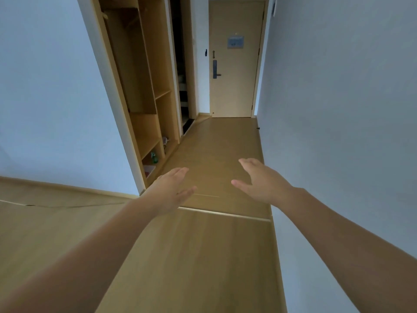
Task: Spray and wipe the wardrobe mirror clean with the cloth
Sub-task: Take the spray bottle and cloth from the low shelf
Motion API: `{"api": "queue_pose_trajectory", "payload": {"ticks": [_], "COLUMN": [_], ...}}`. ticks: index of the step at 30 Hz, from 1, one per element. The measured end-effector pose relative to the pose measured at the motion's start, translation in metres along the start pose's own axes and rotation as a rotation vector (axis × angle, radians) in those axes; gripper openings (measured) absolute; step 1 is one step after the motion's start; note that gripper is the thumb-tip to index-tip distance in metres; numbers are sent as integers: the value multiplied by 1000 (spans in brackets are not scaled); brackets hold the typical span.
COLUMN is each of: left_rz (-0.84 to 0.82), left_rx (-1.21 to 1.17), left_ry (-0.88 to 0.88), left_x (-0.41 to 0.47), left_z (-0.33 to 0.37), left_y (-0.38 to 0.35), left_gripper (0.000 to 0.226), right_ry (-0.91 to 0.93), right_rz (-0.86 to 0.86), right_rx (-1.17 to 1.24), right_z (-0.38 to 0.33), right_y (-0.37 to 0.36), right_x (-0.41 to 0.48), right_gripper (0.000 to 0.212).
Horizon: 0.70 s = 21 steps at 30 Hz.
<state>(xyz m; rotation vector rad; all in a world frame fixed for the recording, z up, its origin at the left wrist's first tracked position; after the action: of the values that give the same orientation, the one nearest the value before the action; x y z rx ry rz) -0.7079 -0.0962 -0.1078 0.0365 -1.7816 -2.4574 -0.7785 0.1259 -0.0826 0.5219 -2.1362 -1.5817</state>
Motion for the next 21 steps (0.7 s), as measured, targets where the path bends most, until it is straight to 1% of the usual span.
{"api": "queue_pose_trajectory", "payload": {"ticks": [11, 18, 21], "left_rz": [-112, -128, -127], "left_rx": [-19, -23, -26], "left_ry": [-60, -65, -66], "left_x": [171, 247, 280], "left_z": [-72, -91, -93], "left_y": [-23, -43, -51], "left_gripper": [69, 70, 70], "right_ry": [-132, -163, -143], "right_rz": [-88, -131, -137], "right_rx": [-13, -5, -7], "right_z": [49, 85, 103], "right_y": [-51, -68, -72], "right_x": [146, 215, 247], "right_gripper": [74, 74, 73]}}
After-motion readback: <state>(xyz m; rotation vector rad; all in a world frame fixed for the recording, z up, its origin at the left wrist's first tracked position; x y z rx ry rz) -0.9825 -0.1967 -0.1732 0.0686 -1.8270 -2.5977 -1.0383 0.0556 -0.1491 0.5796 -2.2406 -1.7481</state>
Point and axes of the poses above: each hand's wrist, its own x-axis towards the middle knuckle, its own y-axis out of the back of the hand, z = x × y, the point moved 6 cm from there along x, towards the middle knuckle, and after that the axes turned 1 degree about -x, right-handed, at the moved point
